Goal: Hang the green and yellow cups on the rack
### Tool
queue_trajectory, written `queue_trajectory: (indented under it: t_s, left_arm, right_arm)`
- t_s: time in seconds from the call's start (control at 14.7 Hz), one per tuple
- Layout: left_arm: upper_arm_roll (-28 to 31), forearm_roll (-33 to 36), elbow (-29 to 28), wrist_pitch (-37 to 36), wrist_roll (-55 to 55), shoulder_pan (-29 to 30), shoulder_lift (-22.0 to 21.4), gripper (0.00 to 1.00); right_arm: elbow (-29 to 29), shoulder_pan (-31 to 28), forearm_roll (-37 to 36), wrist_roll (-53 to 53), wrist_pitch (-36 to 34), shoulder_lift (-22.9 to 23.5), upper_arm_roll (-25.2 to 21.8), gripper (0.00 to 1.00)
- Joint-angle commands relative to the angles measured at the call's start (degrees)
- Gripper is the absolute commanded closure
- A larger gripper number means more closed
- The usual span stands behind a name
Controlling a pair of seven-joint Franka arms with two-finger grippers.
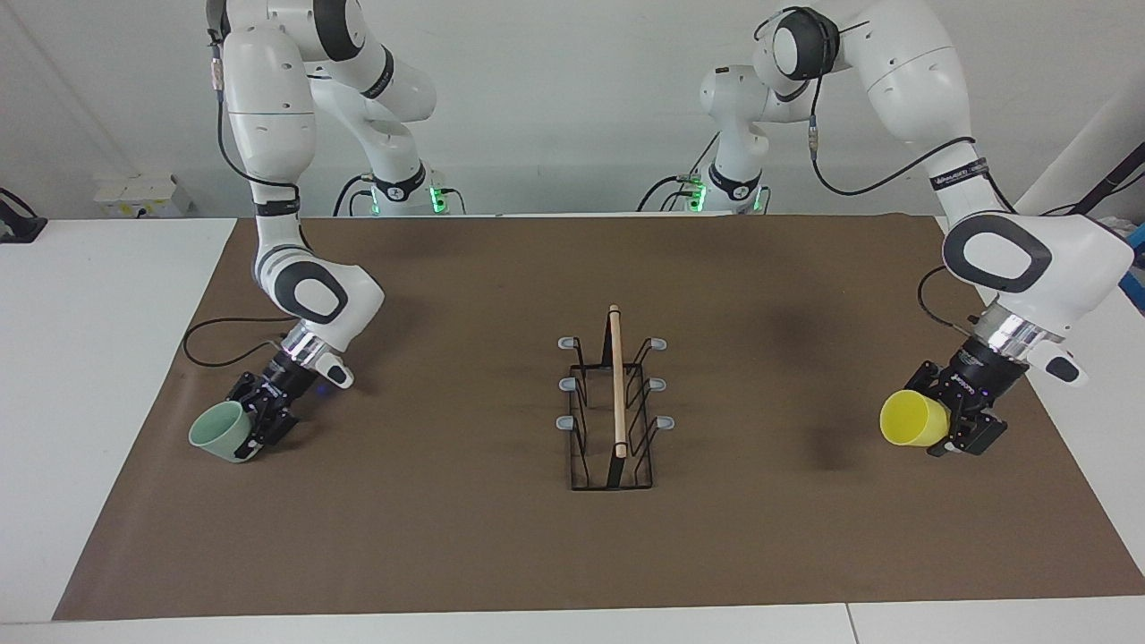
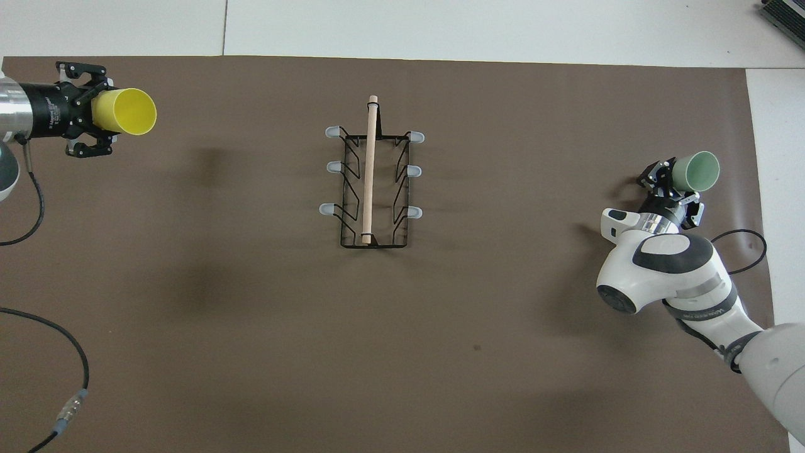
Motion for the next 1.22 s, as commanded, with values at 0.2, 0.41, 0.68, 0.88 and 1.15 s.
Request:
queue_trajectory:
  t_s: [0.2, 0.41, 0.68, 0.88, 1.15]
  left_arm:
    - [-6.8, 14.4, -7.4, 1.2, 0.0, -0.3, -9.5, 1.00]
    - [-12.9, 22.5, -11.8, 2.2, -0.6, 0.2, -14.4, 1.00]
    - [-19.7, 28.8, -21.0, 12.2, -0.7, 0.4, -19.5, 1.00]
    - [-22.9, 30.7, -25.4, 18.9, -1.1, 0.5, -20.6, 1.00]
    - [-27.9, 38.2, -30.8, 28.4, -1.1, 0.5, -20.7, 1.00]
  right_arm:
    - [-1.8, -3.5, 10.3, -3.7, 14.7, -7.7, -0.4, 1.00]
    - [-2.4, -3.7, 12.1, -4.8, 16.1, -8.8, -0.4, 1.00]
    - [1.9, -5.3, 12.3, -11.3, 18.2, -7.4, -0.6, 1.00]
    - [4.4, -4.3, 17.5, -14.1, 18.5, -6.6, -0.6, 1.00]
    - [7.0, -2.8, 30.9, -33.3, 12.0, -6.2, 0.0, 1.00]
